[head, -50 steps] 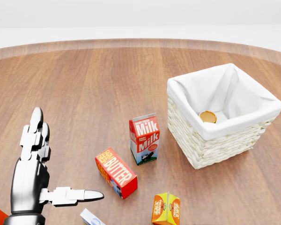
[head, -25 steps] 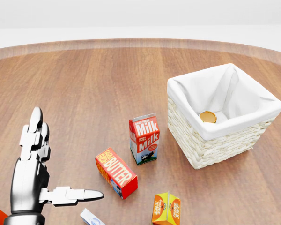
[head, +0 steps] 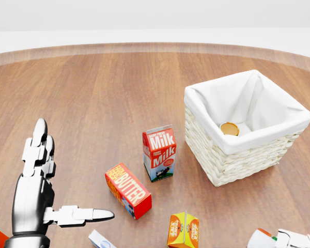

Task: Pick up the alphabet soup and the tomato sauce, and put them in the basket.

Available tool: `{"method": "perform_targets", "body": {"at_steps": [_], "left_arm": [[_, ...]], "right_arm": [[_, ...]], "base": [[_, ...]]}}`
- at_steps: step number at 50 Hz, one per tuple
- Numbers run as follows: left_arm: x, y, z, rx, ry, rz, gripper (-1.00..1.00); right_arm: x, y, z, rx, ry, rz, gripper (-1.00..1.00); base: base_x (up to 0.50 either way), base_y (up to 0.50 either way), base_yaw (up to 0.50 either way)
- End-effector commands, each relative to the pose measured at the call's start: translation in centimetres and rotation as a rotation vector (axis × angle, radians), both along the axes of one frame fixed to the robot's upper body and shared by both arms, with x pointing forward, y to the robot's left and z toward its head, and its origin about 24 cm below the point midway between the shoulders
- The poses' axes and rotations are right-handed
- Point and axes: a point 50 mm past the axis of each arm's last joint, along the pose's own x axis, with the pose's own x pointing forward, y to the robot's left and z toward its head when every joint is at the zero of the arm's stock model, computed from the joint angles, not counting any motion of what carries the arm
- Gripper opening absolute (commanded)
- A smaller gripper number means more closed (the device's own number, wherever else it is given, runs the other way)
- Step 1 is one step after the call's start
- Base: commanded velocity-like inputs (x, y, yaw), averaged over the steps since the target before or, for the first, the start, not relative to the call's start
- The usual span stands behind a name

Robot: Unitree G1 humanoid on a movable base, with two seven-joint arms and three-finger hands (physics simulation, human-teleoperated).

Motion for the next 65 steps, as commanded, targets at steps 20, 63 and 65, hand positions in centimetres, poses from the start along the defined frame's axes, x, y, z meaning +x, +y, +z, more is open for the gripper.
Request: {"method": "perform_targets", "body": {"at_steps": [20,63,65], "left_arm": [[0.0,0.1,0.0,-0.006,-0.001,0.005,1.0],[0.1,0.1,-0.1,-0.008,0.004,-0.002,1.0],[0.1,0.1,-0.1,-0.009,0.004,-0.002,1.0]], "right_arm": [[5.2,0.1,5.7,-0.213,-0.272,0.044,-1.0],[10.2,7.1,17.1,-0.514,-0.739,0.212,-1.0],[10.4,7.3,17.2,-0.529,-0.738,0.209,-1.0]], "base": [[0.0,0.0,0.0],[0.0,0.0,0.0],[0.0,0.0,0.0]]}}
